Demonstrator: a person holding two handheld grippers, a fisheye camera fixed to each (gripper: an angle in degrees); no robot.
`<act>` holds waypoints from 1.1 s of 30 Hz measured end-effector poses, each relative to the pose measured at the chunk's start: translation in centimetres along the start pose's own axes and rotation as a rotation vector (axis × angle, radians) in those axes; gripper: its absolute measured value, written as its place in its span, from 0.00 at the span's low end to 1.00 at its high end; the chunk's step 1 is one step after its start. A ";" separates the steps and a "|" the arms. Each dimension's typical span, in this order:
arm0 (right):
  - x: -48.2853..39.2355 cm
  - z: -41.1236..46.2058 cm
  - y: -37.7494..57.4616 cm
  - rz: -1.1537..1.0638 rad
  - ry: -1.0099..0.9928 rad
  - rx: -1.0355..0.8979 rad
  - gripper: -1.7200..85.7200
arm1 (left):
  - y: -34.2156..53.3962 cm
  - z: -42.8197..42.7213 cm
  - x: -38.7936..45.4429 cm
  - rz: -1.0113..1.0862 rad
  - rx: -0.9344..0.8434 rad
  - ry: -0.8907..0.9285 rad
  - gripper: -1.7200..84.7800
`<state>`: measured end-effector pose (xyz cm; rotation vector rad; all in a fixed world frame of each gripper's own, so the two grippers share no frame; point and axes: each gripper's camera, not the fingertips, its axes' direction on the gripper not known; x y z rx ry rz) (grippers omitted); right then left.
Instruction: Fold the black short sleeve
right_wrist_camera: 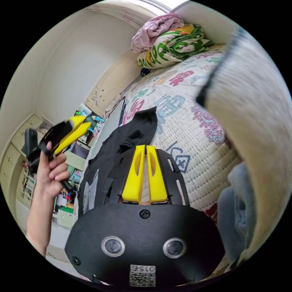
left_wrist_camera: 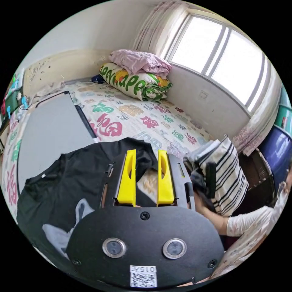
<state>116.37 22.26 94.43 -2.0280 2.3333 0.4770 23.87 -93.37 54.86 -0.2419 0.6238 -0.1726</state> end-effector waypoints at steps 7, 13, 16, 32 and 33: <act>-6.7 0.5 0.4 -0.158 0.010 -0.072 0.01 | -10.1 16.8 0.4 0.041 -0.203 -0.063 0.14; -6.3 0.1 0.8 -0.056 -0.062 -0.093 0.02 | -12.5 25.5 -0.9 0.087 -0.368 -0.221 0.15; -5.5 -0.3 1.4 0.000 -0.113 -0.094 0.02 | -12.7 26.5 -2.0 0.078 -0.372 -0.236 0.13; -12.4 -6.6 11.0 -0.431 -0.379 -0.015 0.02 | -4.1 -1.1 -13.0 -0.088 0.028 -0.184 0.02; -13.1 -6.2 11.7 -0.464 -0.393 -0.046 0.02 | -1.6 -3.1 -14.1 -0.112 0.027 -0.203 0.02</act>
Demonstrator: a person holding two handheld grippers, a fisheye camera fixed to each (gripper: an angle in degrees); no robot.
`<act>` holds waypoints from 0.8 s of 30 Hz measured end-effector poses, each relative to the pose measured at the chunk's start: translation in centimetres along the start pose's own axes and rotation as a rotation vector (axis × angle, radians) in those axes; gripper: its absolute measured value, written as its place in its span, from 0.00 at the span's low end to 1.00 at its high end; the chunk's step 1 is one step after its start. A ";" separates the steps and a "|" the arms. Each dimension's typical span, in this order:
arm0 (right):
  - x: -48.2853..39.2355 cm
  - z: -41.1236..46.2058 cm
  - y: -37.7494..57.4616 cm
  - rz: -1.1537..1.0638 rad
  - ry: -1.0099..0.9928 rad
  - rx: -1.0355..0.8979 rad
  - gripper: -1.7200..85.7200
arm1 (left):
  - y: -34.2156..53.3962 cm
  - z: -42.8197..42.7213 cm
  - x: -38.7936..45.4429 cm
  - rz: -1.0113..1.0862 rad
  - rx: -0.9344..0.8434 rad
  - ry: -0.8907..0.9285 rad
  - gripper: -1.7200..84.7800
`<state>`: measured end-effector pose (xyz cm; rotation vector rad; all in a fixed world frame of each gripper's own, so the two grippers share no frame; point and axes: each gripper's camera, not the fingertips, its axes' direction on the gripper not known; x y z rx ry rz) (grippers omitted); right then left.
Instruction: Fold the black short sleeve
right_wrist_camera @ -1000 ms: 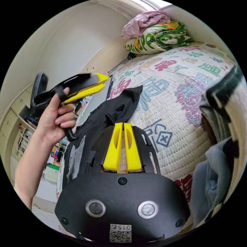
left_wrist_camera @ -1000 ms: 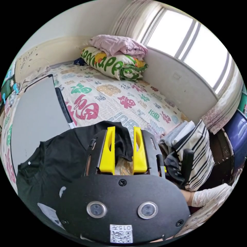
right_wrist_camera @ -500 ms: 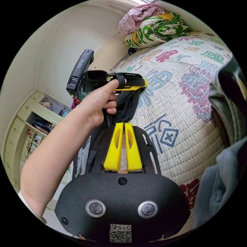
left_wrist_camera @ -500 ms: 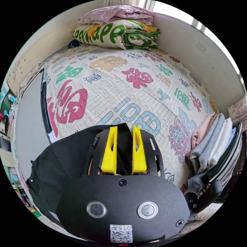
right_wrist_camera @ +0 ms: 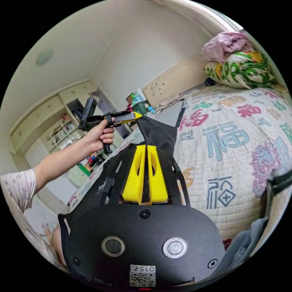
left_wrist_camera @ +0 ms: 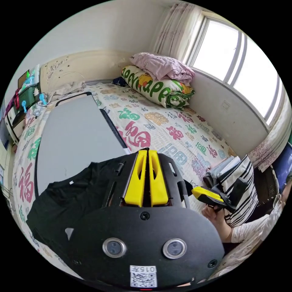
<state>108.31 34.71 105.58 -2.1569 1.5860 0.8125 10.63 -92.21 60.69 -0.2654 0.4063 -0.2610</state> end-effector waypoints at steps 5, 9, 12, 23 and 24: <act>-4.2 5.4 3.8 -0.194 -0.106 -0.256 0.01 | 9.6 -3.0 -5.8 -0.093 -0.049 -0.047 0.02; -6.0 8.0 6.4 -0.354 -0.074 -0.445 0.01 | 15.9 -2.9 -8.3 -0.175 -0.061 0.008 0.03; -4.6 7.4 6.8 -0.347 -0.149 -0.477 0.02 | 18.5 -3.5 -8.6 -0.204 -0.073 -0.046 0.04; -4.0 13.1 6.8 -0.171 0.364 -0.406 0.10 | 18.7 -2.3 8.7 0.277 -0.140 0.054 0.13; -4.1 13.6 6.8 -0.174 0.368 -0.416 0.10 | 18.9 -1.6 10.5 0.322 -0.170 0.057 0.13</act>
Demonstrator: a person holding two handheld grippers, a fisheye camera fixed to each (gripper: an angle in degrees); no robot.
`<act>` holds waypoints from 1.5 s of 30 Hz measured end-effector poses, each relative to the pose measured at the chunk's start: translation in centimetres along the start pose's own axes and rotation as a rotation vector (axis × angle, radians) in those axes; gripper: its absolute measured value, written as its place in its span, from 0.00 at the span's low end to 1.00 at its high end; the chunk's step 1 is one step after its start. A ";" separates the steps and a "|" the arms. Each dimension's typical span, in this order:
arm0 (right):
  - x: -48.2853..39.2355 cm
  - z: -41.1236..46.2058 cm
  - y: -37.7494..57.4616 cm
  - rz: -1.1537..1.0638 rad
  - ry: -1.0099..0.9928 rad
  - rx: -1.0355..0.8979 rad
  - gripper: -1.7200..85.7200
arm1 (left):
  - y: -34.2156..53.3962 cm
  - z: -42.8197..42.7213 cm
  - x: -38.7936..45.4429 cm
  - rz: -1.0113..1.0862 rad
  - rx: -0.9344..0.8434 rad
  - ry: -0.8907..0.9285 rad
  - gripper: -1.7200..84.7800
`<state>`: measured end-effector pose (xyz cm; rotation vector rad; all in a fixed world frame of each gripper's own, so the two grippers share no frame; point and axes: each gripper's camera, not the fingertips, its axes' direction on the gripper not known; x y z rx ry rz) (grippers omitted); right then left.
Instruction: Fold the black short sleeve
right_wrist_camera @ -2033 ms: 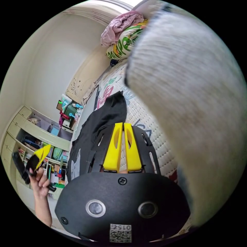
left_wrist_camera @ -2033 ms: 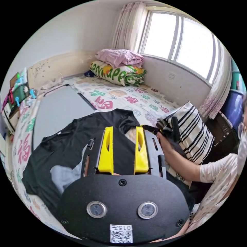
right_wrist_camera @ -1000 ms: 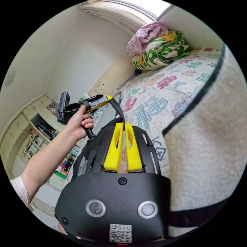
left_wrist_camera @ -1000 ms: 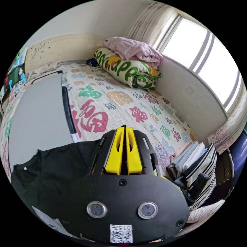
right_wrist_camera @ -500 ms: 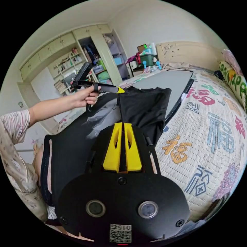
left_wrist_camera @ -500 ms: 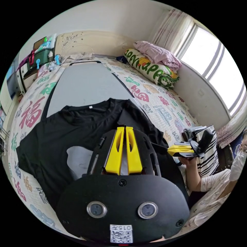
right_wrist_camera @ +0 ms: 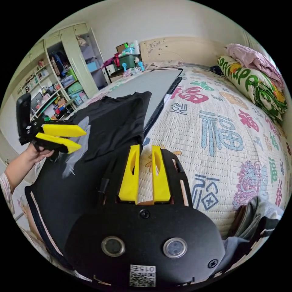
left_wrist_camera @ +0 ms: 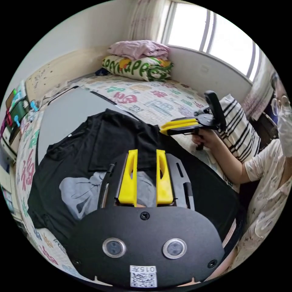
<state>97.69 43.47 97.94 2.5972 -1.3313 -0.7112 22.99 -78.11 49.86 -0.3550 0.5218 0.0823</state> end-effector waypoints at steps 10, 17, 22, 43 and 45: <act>2.8 0.4 -2.9 0.121 -0.215 0.045 0.09 | 0.0 2.1 4.8 0.070 -0.097 -0.066 0.12; 7.1 -0.9 -4.3 0.284 -0.405 0.150 0.04 | 0.0 1.7 6.8 0.066 -0.085 -0.068 0.11; 8.8 -1.5 -5.9 0.344 -0.421 0.132 0.03 | -0.4 1.0 8.4 0.082 -0.108 -0.077 0.11; 11.6 -5.7 -11.8 0.381 -0.494 0.126 0.03 | 0.9 -2.1 13.5 0.220 -0.072 -0.065 0.03; 11.7 -6.0 -12.2 0.383 -0.498 0.126 0.03 | 1.4 -2.8 13.8 0.204 -0.050 -0.073 0.03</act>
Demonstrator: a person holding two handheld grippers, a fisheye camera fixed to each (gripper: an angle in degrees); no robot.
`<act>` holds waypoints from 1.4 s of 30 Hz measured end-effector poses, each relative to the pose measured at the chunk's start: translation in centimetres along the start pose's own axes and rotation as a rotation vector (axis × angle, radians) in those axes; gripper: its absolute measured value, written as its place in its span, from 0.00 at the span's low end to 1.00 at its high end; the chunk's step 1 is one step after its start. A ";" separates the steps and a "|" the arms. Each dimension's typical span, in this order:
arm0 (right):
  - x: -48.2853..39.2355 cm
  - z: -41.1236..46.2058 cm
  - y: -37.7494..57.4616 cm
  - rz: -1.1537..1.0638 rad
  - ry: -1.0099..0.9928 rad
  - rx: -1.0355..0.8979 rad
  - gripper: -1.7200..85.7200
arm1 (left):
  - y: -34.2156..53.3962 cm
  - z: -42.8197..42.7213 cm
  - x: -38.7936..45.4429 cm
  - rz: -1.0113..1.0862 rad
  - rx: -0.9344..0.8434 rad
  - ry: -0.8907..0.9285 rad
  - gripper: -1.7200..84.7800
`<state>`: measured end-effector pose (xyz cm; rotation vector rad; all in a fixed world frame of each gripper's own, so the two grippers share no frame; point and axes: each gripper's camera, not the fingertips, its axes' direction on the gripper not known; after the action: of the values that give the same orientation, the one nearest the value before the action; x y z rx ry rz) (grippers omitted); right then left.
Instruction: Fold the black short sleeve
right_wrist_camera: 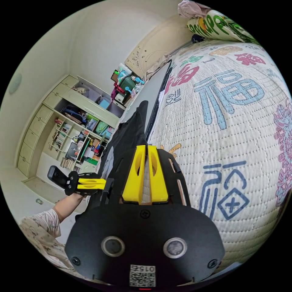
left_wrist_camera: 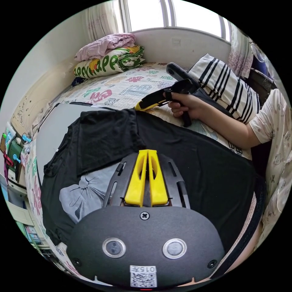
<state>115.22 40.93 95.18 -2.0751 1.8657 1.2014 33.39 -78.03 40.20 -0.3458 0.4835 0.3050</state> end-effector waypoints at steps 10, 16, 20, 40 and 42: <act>-1.4 -1.1 -1.8 0.011 -0.026 -0.007 0.03 | -0.6 0.7 0.2 -0.015 0.011 -0.038 0.06; -2.5 -1.6 -2.5 0.024 0.006 0.002 0.02 | 0.5 -0.4 1.1 0.038 0.000 -0.057 0.02; -3.7 -1.7 -2.9 0.016 0.054 -0.006 0.02 | 1.1 0.5 1.4 0.059 -0.033 -0.059 0.02; -5.2 -4.2 -4.4 0.058 -0.020 -0.019 0.02 | 9.4 -0.3 -17.0 -0.633 0.019 -0.092 0.11; -5.4 -4.4 -4.4 0.057 -0.021 -0.020 0.02 | 9.1 1.5 -16.7 -0.614 -0.048 -0.140 0.11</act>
<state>121.57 43.83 99.62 -2.0235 1.9240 1.2548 16.63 -72.70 47.48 -0.4974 0.2150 -0.2553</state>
